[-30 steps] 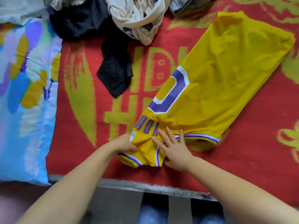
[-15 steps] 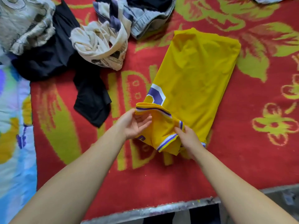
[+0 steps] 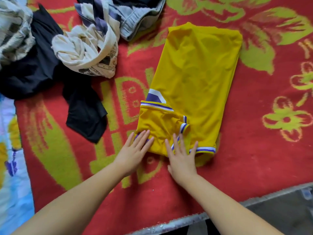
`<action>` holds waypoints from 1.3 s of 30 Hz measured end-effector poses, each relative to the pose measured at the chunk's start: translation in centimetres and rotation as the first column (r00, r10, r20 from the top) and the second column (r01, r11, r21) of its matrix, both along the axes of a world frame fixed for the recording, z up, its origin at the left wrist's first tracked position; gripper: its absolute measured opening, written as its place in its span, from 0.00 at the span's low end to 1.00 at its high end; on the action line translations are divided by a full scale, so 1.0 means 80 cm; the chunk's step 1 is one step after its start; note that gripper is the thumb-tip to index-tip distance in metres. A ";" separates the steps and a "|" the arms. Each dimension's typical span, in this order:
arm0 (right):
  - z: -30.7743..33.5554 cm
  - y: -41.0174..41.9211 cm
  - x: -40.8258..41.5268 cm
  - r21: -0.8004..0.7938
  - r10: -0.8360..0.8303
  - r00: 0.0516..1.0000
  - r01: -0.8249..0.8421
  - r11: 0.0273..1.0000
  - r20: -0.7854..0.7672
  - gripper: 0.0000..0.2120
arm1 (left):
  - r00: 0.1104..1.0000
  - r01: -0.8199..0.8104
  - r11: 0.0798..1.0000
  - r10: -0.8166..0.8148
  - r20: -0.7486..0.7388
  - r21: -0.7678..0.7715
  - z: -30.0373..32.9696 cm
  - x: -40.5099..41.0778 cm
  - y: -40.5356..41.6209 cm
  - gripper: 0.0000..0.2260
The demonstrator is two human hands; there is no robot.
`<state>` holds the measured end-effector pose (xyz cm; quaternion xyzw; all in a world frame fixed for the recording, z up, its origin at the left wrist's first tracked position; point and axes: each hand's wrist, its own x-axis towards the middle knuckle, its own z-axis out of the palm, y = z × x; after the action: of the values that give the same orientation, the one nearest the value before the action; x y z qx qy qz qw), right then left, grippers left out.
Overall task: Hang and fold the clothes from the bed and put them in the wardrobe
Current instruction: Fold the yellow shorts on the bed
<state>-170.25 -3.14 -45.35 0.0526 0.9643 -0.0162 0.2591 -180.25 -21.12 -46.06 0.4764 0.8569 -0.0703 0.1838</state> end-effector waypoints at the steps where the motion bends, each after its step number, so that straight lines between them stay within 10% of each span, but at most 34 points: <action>1: -0.005 0.011 -0.011 0.018 -0.053 0.998 0.053 0.998 0.033 0.46 | 1.000 -0.020 0.998 0.020 0.005 -0.053 -0.004 -0.008 0.006 0.37; 7: -0.007 0.049 -0.027 -0.028 -0.098 0.984 0.103 0.994 0.151 0.40 | 0.999 -0.015 0.988 0.021 0.036 -0.154 -0.005 -0.032 0.037 0.29; 13: 0.043 0.068 -0.024 -0.438 -0.076 0.920 0.253 0.863 0.384 0.30 | 0.945 0.031 0.977 0.040 0.326 -0.210 0.050 -0.064 0.049 0.11; 20: 0.097 0.127 -0.046 -0.583 -0.084 0.687 0.669 0.460 0.722 0.08 | 0.429 -0.244 0.890 0.456 0.780 -0.385 0.102 -0.121 0.064 0.08; 24: 0.070 0.168 -0.089 -0.594 -0.448 0.775 0.631 0.500 0.446 0.20 | 0.111 -0.816 0.527 0.545 0.831 -0.237 0.071 -0.144 0.063 0.10; 28: 0.039 0.173 -0.076 -0.555 -0.739 0.657 0.673 0.489 0.146 0.29 | 0.008 -0.965 0.211 0.611 0.792 -0.154 0.029 -0.109 0.083 0.16; 30: 0.029 0.161 -0.043 -0.541 -0.789 0.614 0.671 0.507 0.022 0.32 | 0.012 -0.973 0.188 0.617 0.787 -0.132 0.018 -0.087 0.084 0.16; 39: -0.002 0.143 0.017 -0.567 -0.918 0.354 0.725 0.391 -0.180 0.10 | 0.574 -0.818 0.459 0.610 0.547 0.347 0.012 -0.079 0.098 0.12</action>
<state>-168.92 8.32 -45.48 0.4826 0.8020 -0.3513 -0.0235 -186.60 -13.27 -45.10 0.0993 0.9084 0.3577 0.1924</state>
